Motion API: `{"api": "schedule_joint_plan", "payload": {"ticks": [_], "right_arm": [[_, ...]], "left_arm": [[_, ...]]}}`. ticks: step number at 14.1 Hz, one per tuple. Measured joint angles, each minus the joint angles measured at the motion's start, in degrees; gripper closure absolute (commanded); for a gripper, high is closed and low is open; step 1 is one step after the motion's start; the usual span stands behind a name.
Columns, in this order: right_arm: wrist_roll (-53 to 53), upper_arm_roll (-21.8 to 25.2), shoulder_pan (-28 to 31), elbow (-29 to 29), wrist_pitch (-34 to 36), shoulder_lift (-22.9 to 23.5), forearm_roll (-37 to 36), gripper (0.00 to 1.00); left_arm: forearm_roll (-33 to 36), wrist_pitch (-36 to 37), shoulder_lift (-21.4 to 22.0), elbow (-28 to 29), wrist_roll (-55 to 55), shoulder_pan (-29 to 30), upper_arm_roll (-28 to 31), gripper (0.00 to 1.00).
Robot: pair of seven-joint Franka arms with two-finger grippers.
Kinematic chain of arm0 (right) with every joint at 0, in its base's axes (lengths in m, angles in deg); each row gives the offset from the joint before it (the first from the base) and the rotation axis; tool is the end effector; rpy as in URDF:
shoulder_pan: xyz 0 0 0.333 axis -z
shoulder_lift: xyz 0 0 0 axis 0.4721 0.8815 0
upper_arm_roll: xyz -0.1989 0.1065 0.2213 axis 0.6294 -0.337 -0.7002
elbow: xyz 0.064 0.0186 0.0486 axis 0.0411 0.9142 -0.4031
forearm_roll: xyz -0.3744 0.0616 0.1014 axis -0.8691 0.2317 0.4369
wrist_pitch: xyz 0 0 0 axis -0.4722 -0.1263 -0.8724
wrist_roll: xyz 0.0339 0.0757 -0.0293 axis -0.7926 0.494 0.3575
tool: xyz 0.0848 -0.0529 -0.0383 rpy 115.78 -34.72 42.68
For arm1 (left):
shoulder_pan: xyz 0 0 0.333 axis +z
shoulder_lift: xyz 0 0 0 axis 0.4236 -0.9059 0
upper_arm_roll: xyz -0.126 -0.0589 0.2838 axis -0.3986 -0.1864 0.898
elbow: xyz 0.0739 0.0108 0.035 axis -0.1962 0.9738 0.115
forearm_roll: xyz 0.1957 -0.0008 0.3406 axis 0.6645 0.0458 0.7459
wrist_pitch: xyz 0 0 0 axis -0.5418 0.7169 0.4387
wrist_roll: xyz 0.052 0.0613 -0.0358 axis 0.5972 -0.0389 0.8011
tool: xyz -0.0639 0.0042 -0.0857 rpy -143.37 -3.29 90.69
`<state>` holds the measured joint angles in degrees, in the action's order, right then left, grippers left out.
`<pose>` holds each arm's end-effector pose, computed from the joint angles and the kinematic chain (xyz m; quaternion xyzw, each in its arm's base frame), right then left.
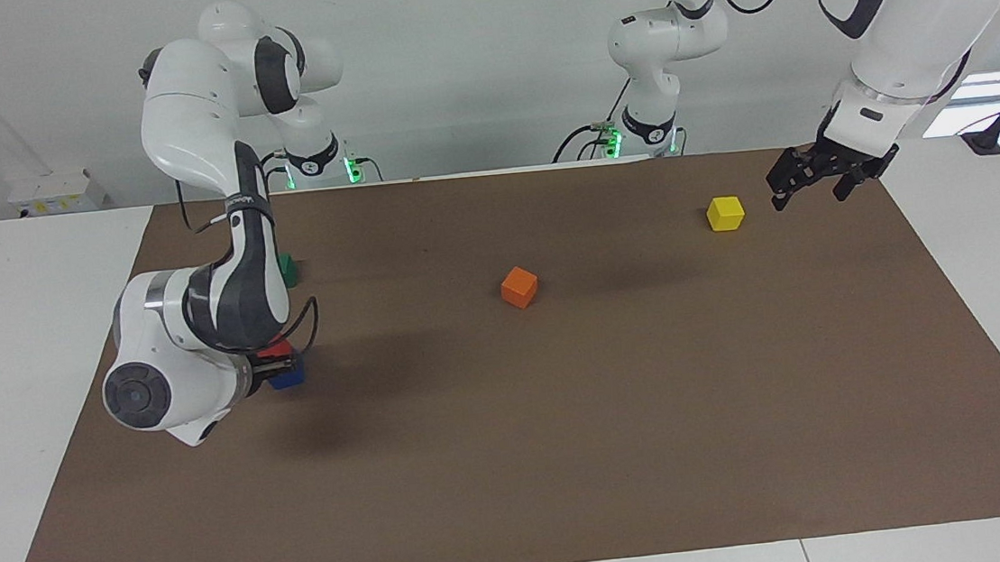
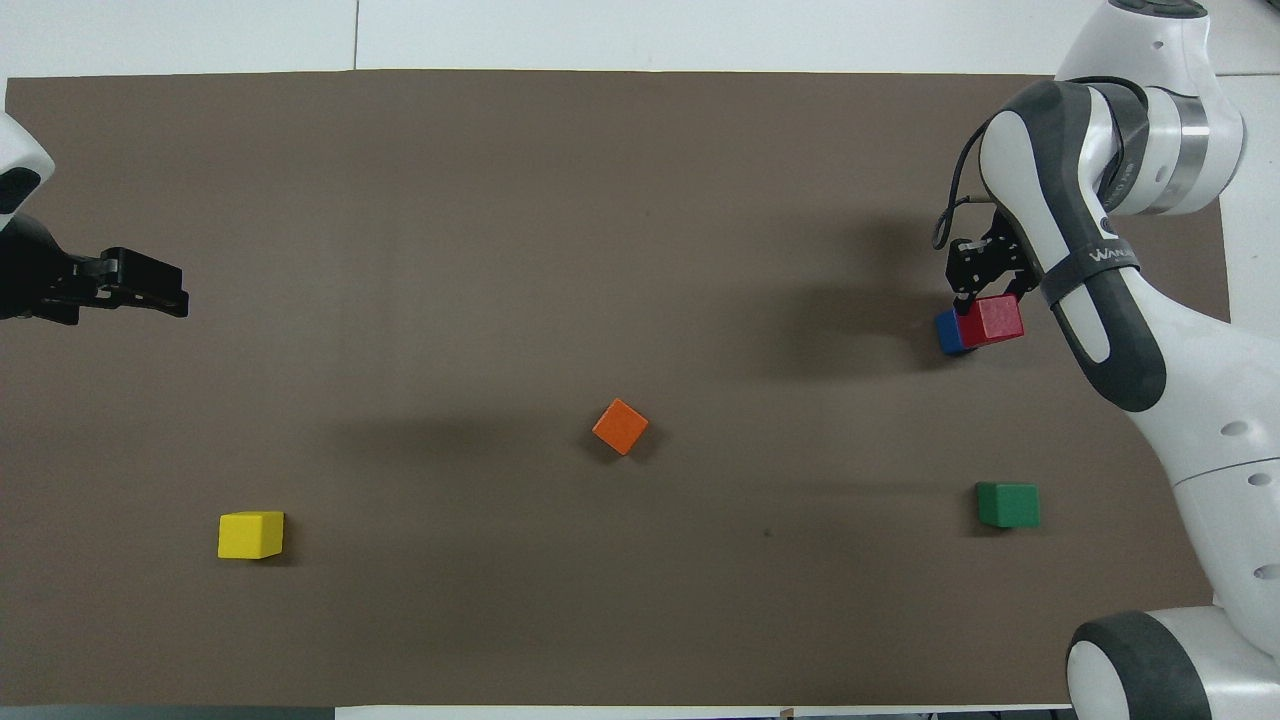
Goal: Transfer red block to right arm and stack on blue block
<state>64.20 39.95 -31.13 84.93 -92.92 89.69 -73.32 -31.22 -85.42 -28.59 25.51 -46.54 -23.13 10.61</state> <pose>0.6904 -0.0038 0.3288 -0.9634 -0.0289 0.2659 0.0194 0.5687 -0.0249 0.5860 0.9998 -0.0069 -0.0197 0.0007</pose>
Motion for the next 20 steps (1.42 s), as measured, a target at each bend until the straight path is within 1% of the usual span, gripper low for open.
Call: {"api": "schedule_joint_plan", "payload": {"ticks": [6, 20], "right_arm": [[0.0, 0.0, -0.4, 0.9, -0.5, -0.4, -2.7, 1.0], [-0.9, -0.1, -1.3, 1.3, -0.7, -0.7, -2.8, 1.0]], "left_arm": [[0.0, 0.0, 0.0, 0.0, 0.0, 0.0, 0.0, 0.0], [0.0, 0.0, 0.0, 0.0, 0.0, 0.0, 0.0, 0.0]]}}
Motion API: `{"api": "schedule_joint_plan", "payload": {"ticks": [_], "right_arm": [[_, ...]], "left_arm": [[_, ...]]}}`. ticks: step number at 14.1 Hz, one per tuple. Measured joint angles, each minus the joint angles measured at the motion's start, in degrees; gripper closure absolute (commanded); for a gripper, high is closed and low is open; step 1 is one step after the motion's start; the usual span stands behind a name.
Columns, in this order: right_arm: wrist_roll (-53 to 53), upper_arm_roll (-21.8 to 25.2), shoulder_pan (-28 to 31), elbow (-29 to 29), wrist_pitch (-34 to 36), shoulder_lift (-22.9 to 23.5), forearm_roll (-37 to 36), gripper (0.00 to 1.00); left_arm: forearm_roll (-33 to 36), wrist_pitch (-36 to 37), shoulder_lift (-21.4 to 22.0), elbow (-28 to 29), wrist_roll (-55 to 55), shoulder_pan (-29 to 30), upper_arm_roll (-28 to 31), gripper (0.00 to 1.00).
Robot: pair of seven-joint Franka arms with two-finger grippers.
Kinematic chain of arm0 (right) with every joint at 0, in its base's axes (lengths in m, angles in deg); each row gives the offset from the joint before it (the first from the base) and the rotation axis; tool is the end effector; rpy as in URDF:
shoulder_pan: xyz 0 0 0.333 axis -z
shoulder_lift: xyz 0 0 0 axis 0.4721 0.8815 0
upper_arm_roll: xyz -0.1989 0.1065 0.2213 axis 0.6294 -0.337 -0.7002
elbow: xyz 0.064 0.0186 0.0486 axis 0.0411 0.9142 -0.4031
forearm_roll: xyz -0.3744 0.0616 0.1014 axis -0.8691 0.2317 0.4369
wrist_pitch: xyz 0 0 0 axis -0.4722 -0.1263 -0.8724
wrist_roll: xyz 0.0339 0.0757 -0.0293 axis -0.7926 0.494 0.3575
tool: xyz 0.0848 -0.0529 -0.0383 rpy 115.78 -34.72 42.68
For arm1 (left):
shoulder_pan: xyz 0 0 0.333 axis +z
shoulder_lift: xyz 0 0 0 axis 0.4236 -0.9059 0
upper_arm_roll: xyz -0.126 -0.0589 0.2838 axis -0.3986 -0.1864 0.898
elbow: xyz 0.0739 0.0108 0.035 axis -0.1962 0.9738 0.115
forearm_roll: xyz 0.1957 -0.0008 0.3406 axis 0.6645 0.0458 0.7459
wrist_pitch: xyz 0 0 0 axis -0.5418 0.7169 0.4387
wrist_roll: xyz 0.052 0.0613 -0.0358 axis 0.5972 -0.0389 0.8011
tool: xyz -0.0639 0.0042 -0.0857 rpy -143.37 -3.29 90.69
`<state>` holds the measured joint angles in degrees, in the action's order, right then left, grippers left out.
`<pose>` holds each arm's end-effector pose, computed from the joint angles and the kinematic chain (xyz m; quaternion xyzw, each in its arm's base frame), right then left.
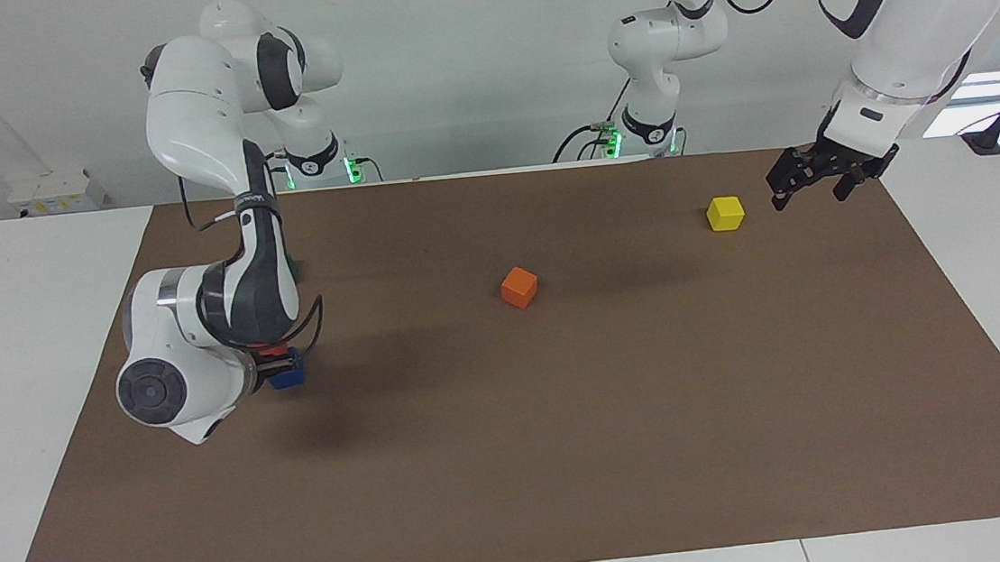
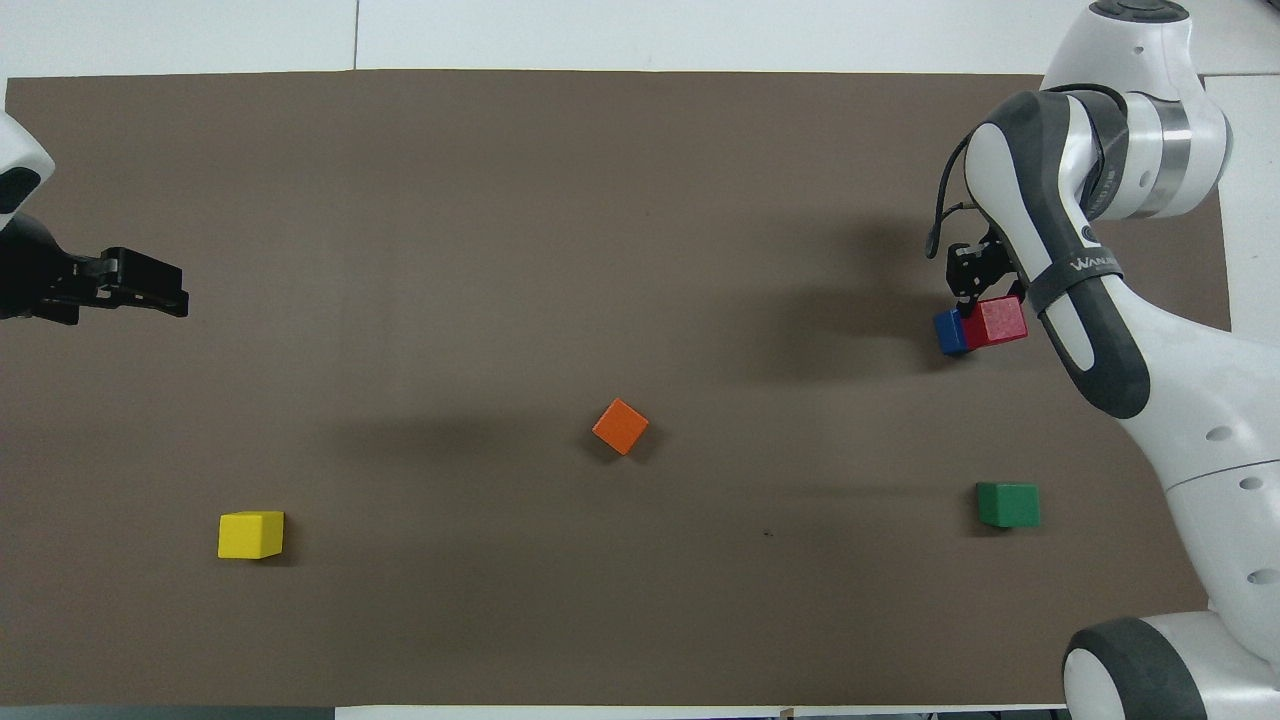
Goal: Transfer red block to right arm and stack on blue block
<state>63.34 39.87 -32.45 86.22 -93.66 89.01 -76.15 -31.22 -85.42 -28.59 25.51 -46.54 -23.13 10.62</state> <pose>0.6881 0.0060 0.3281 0.9632 0.0338 -0.2663 0.0096 0.5687 -0.0248 0.5860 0.9998 -0.0068 -0.0197 0.0007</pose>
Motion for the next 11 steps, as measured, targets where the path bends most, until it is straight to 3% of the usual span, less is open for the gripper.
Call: {"api": "schedule_joint_plan", "payload": {"ticks": [11], "right_arm": [[-1.0, -0.1, -0.2, 0.1, -0.2, 0.0, 0.0, 1.0]], "left_arm": [[0.0, 0.0, 0.0, 0.0, 0.0, 0.0, 0.0, 0.0]]}}
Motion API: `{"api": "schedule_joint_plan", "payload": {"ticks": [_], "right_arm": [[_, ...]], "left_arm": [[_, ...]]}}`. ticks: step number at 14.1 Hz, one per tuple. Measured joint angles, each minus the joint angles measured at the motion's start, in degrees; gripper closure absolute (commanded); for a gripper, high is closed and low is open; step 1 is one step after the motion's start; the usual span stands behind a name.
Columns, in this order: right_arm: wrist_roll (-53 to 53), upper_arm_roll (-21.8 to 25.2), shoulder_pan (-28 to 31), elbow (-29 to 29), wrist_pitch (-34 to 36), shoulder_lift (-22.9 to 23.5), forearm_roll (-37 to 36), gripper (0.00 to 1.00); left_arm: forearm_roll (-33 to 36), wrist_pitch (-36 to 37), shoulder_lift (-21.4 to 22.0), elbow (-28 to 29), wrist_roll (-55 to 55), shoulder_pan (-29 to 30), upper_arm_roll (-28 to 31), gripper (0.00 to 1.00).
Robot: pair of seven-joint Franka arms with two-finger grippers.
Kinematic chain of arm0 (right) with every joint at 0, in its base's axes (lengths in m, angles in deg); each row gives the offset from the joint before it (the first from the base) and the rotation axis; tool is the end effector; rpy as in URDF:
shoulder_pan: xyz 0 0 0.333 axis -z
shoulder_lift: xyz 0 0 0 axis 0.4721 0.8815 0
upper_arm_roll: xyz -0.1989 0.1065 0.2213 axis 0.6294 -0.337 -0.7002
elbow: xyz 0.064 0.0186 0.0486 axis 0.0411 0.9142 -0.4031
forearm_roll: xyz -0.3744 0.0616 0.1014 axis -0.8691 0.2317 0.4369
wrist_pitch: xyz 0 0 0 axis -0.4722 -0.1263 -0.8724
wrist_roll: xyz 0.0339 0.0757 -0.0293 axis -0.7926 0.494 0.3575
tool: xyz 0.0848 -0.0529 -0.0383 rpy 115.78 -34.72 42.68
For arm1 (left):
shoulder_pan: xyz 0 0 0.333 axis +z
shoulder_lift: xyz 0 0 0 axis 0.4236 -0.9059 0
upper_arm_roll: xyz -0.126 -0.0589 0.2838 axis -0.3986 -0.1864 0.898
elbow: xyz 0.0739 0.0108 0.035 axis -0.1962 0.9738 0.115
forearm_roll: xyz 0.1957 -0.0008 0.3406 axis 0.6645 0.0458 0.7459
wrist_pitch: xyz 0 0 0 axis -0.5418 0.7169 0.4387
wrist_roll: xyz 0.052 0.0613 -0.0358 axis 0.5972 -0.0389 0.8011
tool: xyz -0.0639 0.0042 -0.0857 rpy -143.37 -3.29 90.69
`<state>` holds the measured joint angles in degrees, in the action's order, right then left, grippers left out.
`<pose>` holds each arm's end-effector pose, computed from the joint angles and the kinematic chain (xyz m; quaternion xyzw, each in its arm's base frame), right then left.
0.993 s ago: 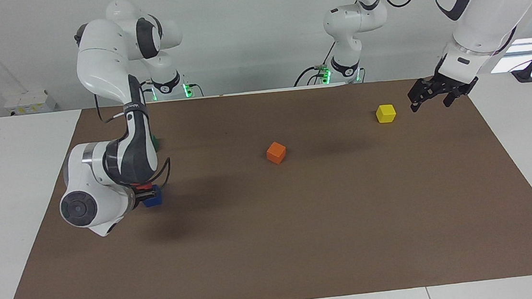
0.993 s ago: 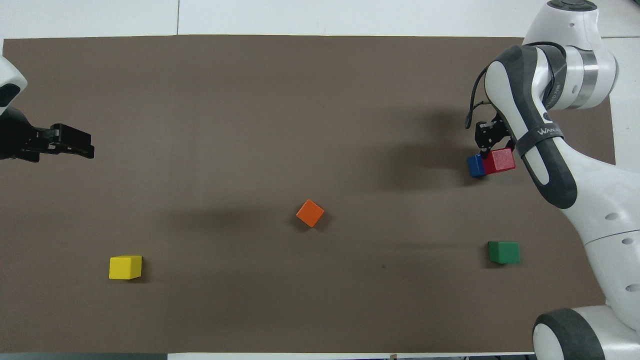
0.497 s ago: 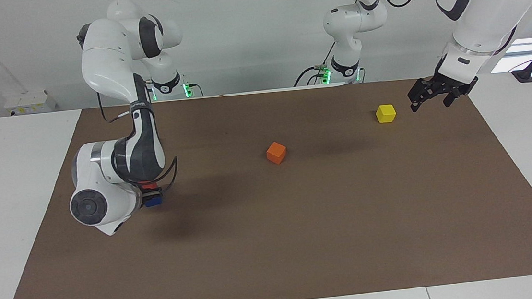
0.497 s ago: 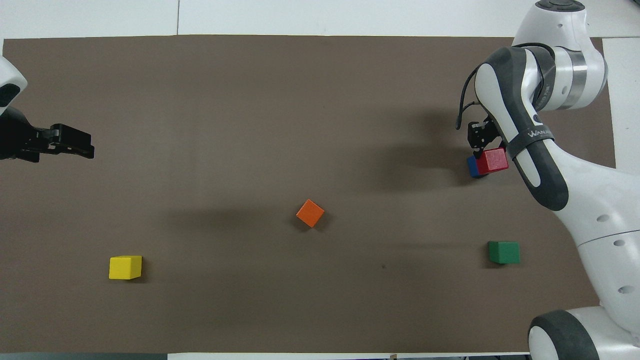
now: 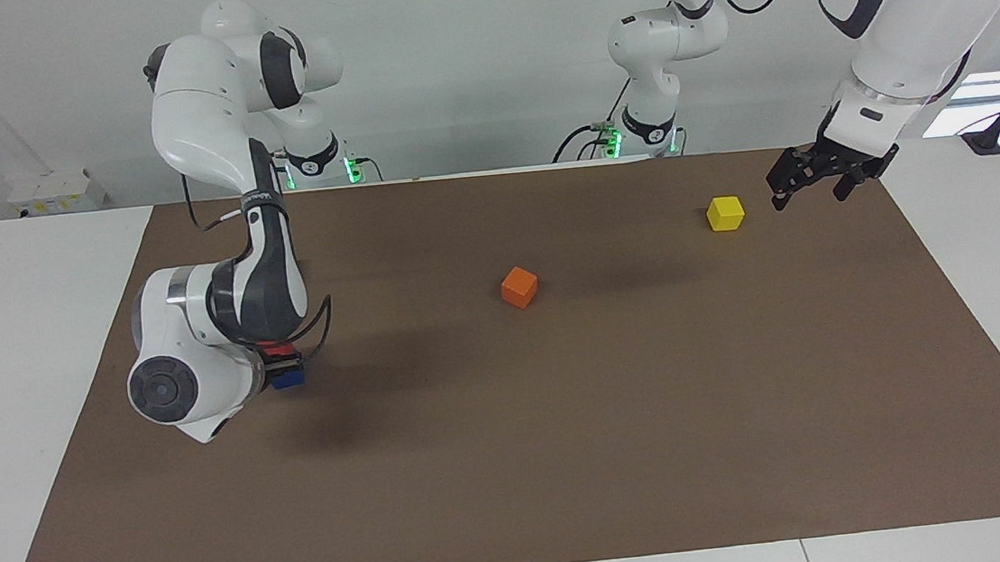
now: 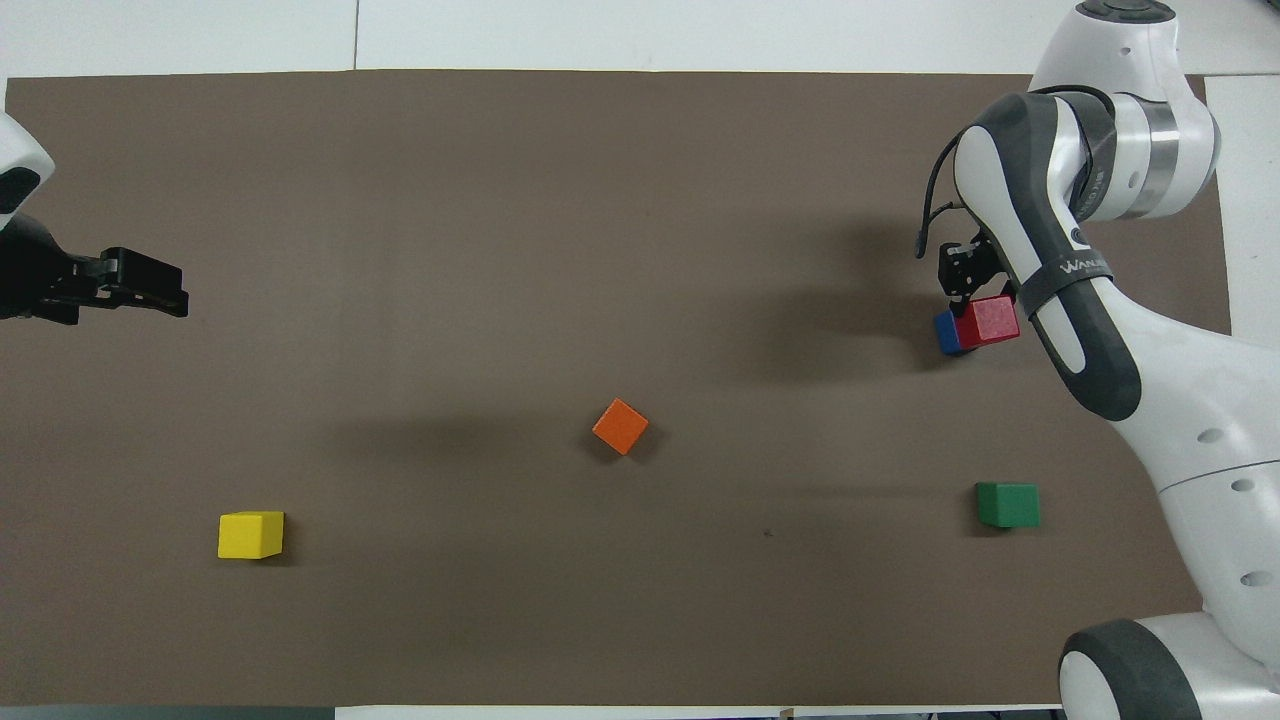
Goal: Transfer red block to right arm and stack on blue block
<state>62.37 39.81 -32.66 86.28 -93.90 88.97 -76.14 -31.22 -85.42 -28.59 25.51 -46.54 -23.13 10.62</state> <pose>0.6884 0.0091 0.3282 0.9639 0.0280 -0.2644 0.0120 0.5687 -0.0248 0.5860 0.9998 -0.0068 -0.0197 0.0007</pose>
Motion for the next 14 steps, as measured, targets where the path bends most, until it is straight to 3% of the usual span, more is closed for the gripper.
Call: {"api": "schedule_joint_plan", "payload": {"ticks": [7, 10, 12, 14], "right_arm": [[0.0, 0.0, 0.2, 0.0, 0.0, 0.0, 0.0, 1.0], [0.0, 0.0, 0.2, 0.0, 0.0, 0.0, 0.0, 0.47], [0.0, 0.0, 0.2, 0.0, 0.0, 0.0, 0.0, 0.24], [0.0, 0.0, 0.2, 0.5, -0.5, 0.0, 0.0, 0.09]], "left_arm": [[0.0, 0.0, 0.0, 0.0, 0.0, 0.0, 0.0, 0.0], [0.0, 0.0, 0.0, 0.0, 0.0, 0.0, 0.0, 0.0], [0.0, 0.0, 0.0, 0.0, 0.0, 0.0, 0.0, 0.0], [0.0, 0.0, 0.0, 0.0, 0.0, 0.0, 0.0, 0.0]]}}
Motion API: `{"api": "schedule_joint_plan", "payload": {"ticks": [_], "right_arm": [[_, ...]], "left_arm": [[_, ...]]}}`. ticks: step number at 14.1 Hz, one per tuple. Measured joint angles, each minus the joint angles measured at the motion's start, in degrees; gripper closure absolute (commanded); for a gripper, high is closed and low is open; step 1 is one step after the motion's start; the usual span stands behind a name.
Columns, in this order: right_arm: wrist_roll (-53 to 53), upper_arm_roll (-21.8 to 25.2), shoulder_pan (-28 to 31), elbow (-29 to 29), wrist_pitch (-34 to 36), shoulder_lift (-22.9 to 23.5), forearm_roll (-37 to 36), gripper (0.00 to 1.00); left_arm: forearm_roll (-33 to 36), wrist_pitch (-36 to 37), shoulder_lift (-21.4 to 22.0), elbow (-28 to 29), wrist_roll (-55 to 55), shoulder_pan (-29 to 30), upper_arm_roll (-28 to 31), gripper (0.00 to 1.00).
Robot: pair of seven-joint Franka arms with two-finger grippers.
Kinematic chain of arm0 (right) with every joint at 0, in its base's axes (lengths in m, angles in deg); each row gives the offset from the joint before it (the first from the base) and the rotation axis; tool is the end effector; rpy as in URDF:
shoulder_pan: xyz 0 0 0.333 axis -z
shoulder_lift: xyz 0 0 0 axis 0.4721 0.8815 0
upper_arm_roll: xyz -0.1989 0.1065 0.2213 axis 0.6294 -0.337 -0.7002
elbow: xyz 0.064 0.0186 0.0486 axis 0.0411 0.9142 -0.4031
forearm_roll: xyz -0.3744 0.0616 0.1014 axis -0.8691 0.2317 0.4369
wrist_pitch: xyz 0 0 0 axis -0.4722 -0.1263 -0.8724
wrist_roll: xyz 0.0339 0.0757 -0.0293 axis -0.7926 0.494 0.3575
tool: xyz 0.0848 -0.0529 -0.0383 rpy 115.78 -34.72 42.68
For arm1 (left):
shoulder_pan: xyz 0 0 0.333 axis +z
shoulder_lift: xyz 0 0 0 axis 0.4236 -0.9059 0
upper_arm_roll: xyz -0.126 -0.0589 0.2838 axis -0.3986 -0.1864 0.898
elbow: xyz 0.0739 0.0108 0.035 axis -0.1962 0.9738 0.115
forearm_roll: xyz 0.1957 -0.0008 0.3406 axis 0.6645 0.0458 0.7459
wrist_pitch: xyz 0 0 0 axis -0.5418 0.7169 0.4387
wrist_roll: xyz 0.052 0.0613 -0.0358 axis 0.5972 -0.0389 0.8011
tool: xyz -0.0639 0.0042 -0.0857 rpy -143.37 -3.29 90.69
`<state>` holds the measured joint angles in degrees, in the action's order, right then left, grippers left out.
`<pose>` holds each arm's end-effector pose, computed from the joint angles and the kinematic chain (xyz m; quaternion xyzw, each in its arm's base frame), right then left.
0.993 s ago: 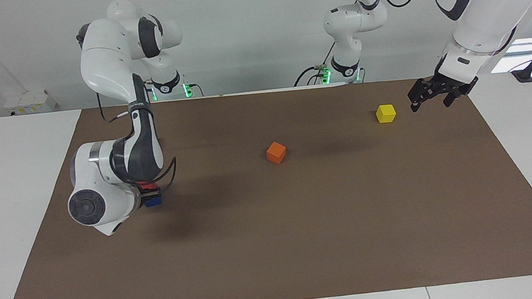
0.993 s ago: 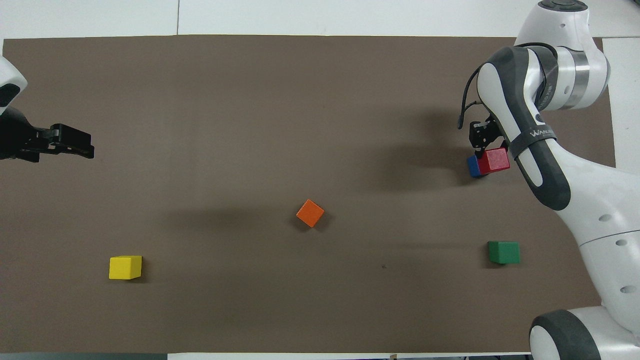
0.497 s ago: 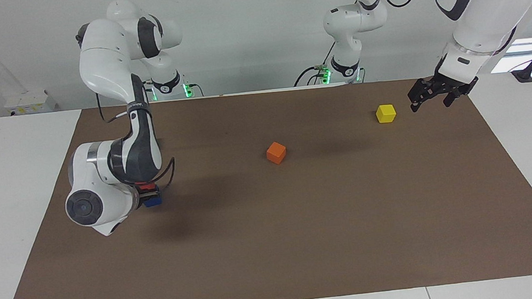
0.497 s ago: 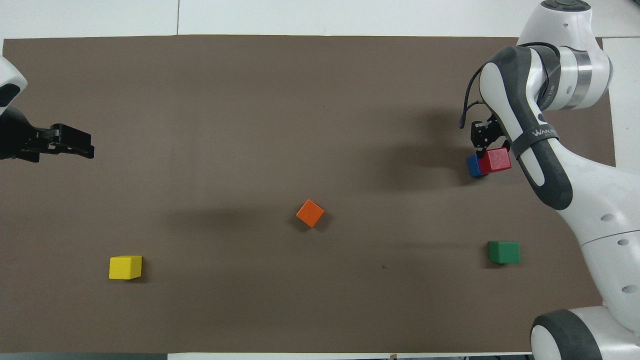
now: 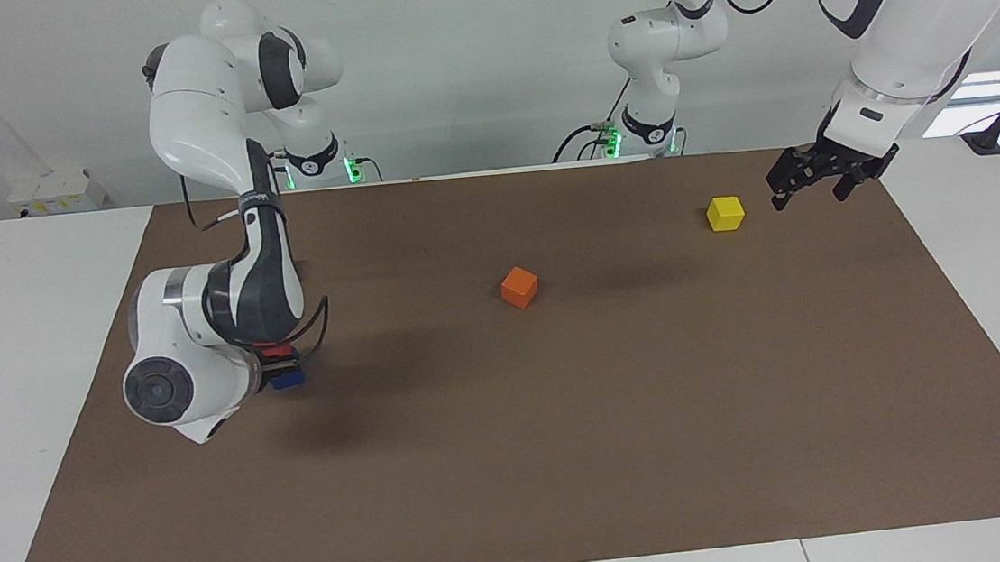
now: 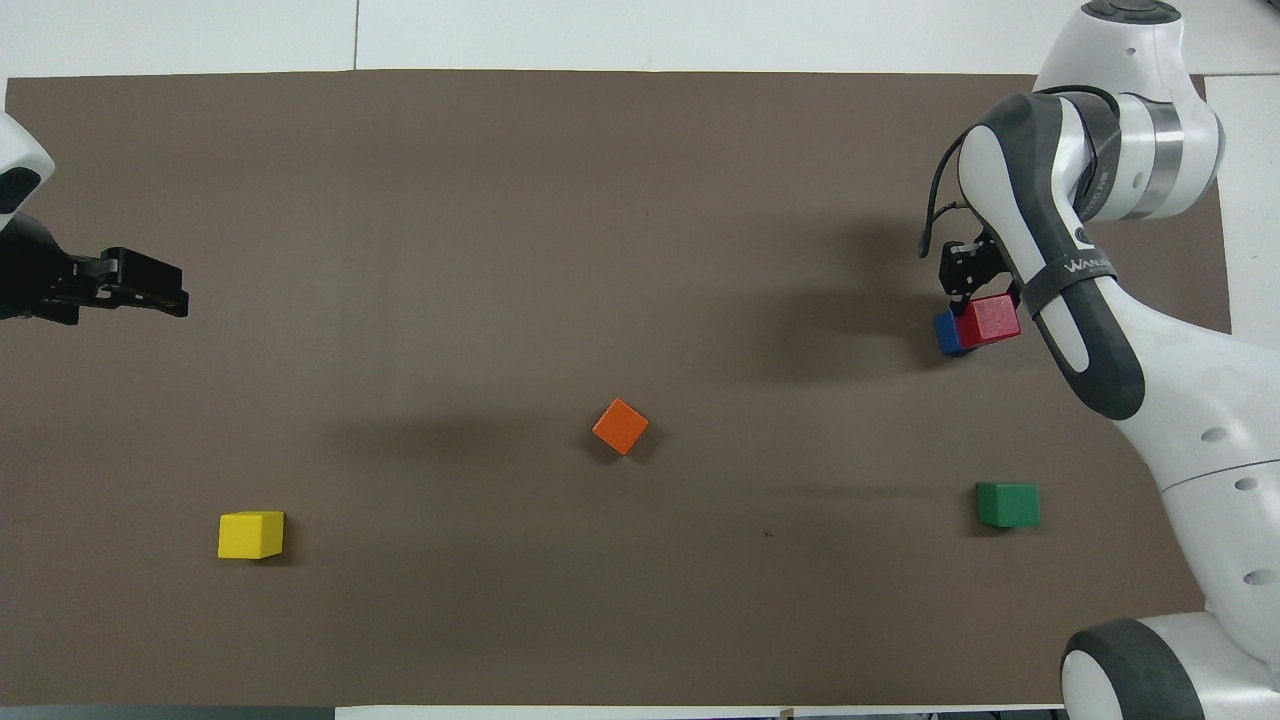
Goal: Transfer red block to right arm and stack on blue block
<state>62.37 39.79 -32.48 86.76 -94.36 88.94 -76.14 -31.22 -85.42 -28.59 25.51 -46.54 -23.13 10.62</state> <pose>0.6881 0.0069 0.3253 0.9640 0.0265 -0.2643 0.0115 0.5687 -0.0248 0.5860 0.9998 -0.0068 -0.0197 0.0007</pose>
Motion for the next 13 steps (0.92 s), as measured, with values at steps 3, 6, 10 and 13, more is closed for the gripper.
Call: {"api": "schedule_joint_plan", "payload": {"ticks": [3, 6, 10, 13], "right_arm": [[0.0, 0.0, 0.0, 0.4, -0.5, 0.0, 0.0, 0.02], [0.0, 0.0, 0.0, 0.4, -0.7, 0.0, 0.0, 0.01], [0.0, 0.0, 0.1, 0.4, -0.7, -0.7, 0.0, 0.0], [0.0, 0.0, 0.1, 0.3, -0.7, -2.9, 0.0, 0.0]], "left_arm": [[0.0, 0.0, 0.0, 0.0, 0.0, 0.0, 0.0, 0.0], [0.0, 0.0, 0.0, 0.0, 0.0, 0.0, 0.0, 0.0], [0.0, 0.0, 0.0, 0.0, 0.0, 0.0, 0.0, 0.0], [0.0, 0.0, 0.0, 0.0, 0.0, 0.0, 0.0, 0.0]]}}
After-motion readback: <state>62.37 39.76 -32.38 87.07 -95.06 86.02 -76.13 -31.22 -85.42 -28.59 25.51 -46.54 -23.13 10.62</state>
